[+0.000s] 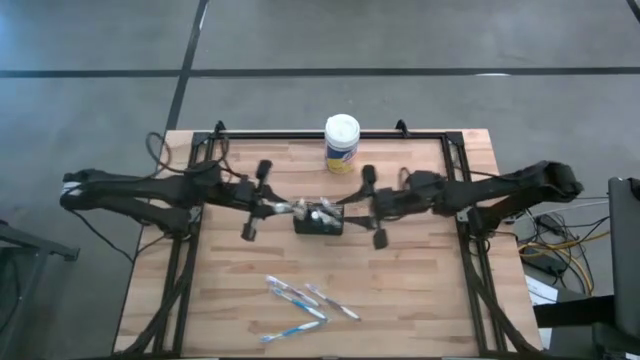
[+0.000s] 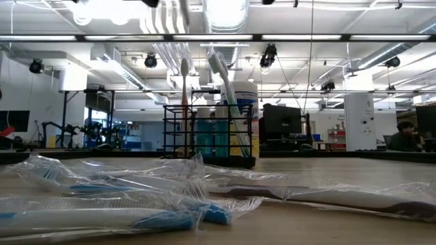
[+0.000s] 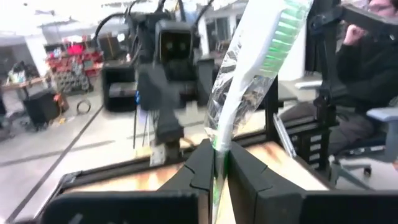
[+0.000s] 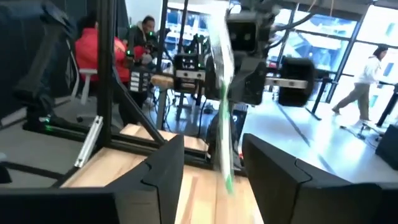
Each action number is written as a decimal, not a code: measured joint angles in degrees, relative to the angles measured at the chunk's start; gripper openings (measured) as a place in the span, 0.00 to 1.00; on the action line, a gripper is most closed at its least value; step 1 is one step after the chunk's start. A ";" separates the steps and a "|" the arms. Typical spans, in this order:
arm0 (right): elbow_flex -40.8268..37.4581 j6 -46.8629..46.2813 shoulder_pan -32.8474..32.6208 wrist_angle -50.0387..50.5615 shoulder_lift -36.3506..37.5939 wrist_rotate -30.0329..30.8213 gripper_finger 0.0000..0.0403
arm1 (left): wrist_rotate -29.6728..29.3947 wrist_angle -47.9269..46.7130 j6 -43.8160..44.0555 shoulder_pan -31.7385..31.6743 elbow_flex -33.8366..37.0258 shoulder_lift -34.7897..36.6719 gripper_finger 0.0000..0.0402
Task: Pick & Place toothbrushing station
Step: Put the green toothbrush into the black wire organizer
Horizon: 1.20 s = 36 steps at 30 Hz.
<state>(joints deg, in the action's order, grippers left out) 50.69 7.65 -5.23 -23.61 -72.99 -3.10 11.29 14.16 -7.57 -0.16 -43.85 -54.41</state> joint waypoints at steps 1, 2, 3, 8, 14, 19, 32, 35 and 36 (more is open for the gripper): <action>-1.42 -0.49 -0.01 0.45 2.30 0.03 0.40 | -0.83 -2.85 -0.21 0.00 0.19 2.15 0.06; -3.15 -0.96 -0.12 0.68 4.69 0.04 0.40 | -1.62 -5.05 -0.35 0.00 0.68 4.39 0.06; -4.91 -1.33 -0.15 0.70 7.20 0.06 0.40 | -2.35 -6.79 -0.35 0.00 1.49 6.92 0.06; -15.38 -3.03 -0.73 0.56 20.54 4.47 0.33 | -5.16 -14.29 0.86 0.00 6.53 19.74 0.06; -27.52 -3.19 -1.03 -2.11 35.57 7.76 0.14 | -6.58 -16.47 3.47 -0.01 14.29 30.92 0.06; -35.37 -3.33 -1.01 -2.77 45.93 7.79 0.03 | -9.43 -15.26 3.91 -0.02 21.78 37.85 0.06; -49.17 -5.66 -0.98 -2.27 67.54 11.28 0.03 | -11.51 -13.60 6.76 -0.02 31.79 49.51 0.06; -50.21 -6.15 -1.00 0.53 70.79 12.35 0.03 | -12.05 -14.07 6.78 -0.02 33.37 50.96 0.06; -50.20 -6.39 -0.98 1.93 71.61 12.69 0.03 | -12.16 -14.04 6.80 -0.02 33.72 51.33 0.06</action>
<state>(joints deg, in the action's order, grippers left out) 0.49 1.26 -6.22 -21.68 -1.38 9.59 -0.87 0.12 -0.78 -0.19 -10.13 -3.08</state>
